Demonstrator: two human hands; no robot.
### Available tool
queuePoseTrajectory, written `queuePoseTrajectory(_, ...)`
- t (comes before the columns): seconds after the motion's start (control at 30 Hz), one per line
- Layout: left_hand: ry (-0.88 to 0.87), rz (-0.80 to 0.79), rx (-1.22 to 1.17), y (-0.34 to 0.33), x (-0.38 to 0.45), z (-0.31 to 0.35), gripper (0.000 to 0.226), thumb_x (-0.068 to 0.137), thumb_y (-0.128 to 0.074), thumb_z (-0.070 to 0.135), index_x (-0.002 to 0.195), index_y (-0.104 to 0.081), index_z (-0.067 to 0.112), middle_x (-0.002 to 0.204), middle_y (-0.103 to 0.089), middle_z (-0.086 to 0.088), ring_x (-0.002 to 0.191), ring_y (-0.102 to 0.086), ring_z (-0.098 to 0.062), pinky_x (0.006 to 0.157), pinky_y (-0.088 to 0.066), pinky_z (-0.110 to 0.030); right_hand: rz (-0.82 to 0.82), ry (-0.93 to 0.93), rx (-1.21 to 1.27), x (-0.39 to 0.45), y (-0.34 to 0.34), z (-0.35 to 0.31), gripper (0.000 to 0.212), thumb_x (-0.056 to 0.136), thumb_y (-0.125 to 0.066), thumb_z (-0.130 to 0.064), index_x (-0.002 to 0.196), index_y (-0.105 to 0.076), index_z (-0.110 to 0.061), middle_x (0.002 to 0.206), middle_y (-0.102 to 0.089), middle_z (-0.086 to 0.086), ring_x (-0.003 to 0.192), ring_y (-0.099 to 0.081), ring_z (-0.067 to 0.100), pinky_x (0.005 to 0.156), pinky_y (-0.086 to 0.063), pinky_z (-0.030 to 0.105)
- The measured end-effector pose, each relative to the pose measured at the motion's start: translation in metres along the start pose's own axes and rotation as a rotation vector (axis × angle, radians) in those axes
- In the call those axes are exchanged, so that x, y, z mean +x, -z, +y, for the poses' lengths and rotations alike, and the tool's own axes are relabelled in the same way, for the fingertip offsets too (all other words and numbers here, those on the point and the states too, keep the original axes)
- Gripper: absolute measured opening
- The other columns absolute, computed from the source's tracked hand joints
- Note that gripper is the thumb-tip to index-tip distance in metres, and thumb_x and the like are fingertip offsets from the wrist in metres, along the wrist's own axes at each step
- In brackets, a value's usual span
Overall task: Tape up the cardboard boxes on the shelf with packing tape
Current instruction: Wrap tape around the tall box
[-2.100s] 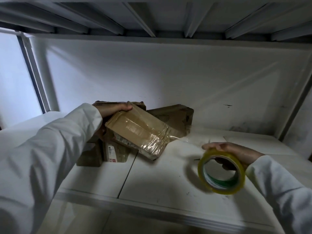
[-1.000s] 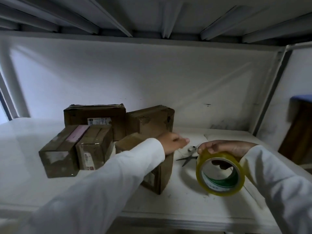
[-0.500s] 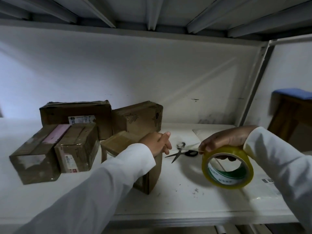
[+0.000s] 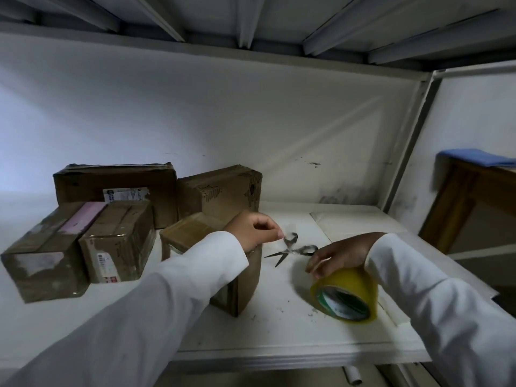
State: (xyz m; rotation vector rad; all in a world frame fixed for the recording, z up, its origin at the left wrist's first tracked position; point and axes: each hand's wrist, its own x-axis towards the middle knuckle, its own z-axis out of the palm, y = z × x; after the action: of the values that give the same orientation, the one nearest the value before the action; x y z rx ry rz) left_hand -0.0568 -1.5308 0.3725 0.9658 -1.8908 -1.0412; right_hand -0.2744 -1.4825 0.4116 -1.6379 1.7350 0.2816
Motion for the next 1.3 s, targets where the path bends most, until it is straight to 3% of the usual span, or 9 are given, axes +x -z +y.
queuePoseTrajectory(0.17,-0.076,0.046,0.065,0.001,-0.004,0.002,0.016,0.084,-0.070,0.012,0.073,-0.068,0.023,0.075,-0.065,0.012,0.066,-0.055,0.008,0.067,-0.043,-0.005,0.230,0.186,0.155,0.003,0.004,-0.013,0.080,0.070,-0.068,-0.058,0.140,-0.033,-0.041,0.130,-0.045,-0.005,0.117,-0.050,0.019,0.087,-0.046,0.027)
queuePoseTrajectory(0.33,-0.052,0.041,0.090,0.003,-0.004,0.002,0.006,0.082,-0.072,0.016,0.078,-0.071,0.020,0.081,-0.067,0.012,0.075,-0.057,0.012,0.070,-0.038,0.001,0.496,0.627,0.402,0.017,-0.004,-0.034,0.007,0.084,-0.069,-0.019,0.091,-0.070,-0.017,0.086,-0.068,0.000,0.081,-0.062,0.012,0.080,-0.051,0.028)
queuePoseTrajectory(0.4,-0.025,0.020,0.047,0.003,-0.006,0.003,0.008,0.081,-0.073,0.015,0.084,-0.070,0.021,0.079,-0.066,0.007,0.075,-0.060,0.005,0.075,-0.044,-0.006,0.544,0.663,0.425,0.021,-0.003,-0.026,0.006,0.084,-0.068,-0.014,0.078,-0.069,-0.014,0.079,-0.068,0.000,0.079,-0.061,0.014,0.076,-0.049,0.022)
queuePoseTrajectory(0.53,0.094,-0.009,0.098,0.002,-0.003,-0.002,0.010,0.086,-0.068,0.028,0.091,-0.062,0.034,0.083,-0.066,0.000,0.083,-0.063,-0.014,0.088,-0.048,-0.031,0.602,0.717,0.865,0.022,-0.008,0.002,0.006,0.083,-0.065,-0.013,0.079,-0.069,-0.013,0.082,-0.068,-0.001,0.087,-0.060,0.015,0.084,-0.049,0.026)
queuePoseTrajectory(0.7,0.139,-0.037,0.182,0.000,-0.002,-0.003,0.019,0.089,-0.062,0.038,0.090,-0.071,0.021,0.085,-0.069,0.013,0.093,-0.064,-0.009,0.095,-0.046,-0.030,0.647,0.860,1.415,0.023,-0.012,0.018,0.023,0.055,-0.083,-0.034,0.069,-0.070,-0.021,0.075,-0.069,-0.005,0.081,-0.066,0.010,0.090,-0.053,0.034)
queuePoseTrajectory(0.8,0.131,-0.026,0.244,0.002,-0.002,-0.006,0.008,0.084,-0.068,0.036,0.085,-0.070,0.028,0.088,-0.071,0.008,0.090,-0.065,-0.011,0.093,-0.050,-0.033,0.746,0.851,1.729,0.017,-0.002,0.039,0.012,0.074,-0.071,-0.031,0.077,-0.062,-0.024,0.076,-0.066,-0.008,0.088,-0.062,0.011,0.078,-0.057,0.028)
queuePoseTrajectory(1.07,0.342,-0.034,0.858,-0.006,0.006,0.001,0.054,0.086,-0.059,0.036,0.136,-0.042,0.028,0.140,-0.043,0.005,0.135,-0.032,-0.023,0.118,-0.009,-0.047,1.096,0.603,0.632,-0.009,0.018,0.048,0.008,0.086,-0.063,-0.008,0.092,-0.068,-0.011,0.079,-0.061,-0.008,0.066,-0.057,-0.016,0.069,-0.041,0.004)
queuePoseTrajectory(1.17,0.498,-0.152,1.129,-0.018,0.015,0.003,0.063,0.088,-0.063,0.035,0.139,-0.035,0.011,0.143,-0.039,-0.008,0.132,-0.039,-0.030,0.112,-0.031,-0.043,1.090,0.587,0.543,-0.007,0.014,0.048,0.008,0.086,-0.064,-0.008,0.092,-0.068,-0.011,0.078,-0.061,-0.010,0.064,-0.055,-0.019,0.063,-0.039,-0.003)
queuePoseTrajectory(1.3,0.588,-0.239,1.342,-0.027,0.013,0.014,0.098,0.079,-0.073,0.040,0.149,-0.011,0.011,0.153,-0.017,-0.020,0.142,-0.012,-0.044,0.113,-0.019,-0.058,1.092,0.567,0.625,-0.006,0.013,0.049,0.006,0.086,-0.064,-0.012,0.088,-0.069,-0.016,0.081,-0.064,-0.013,0.069,-0.059,-0.011,0.065,-0.041,0.000)
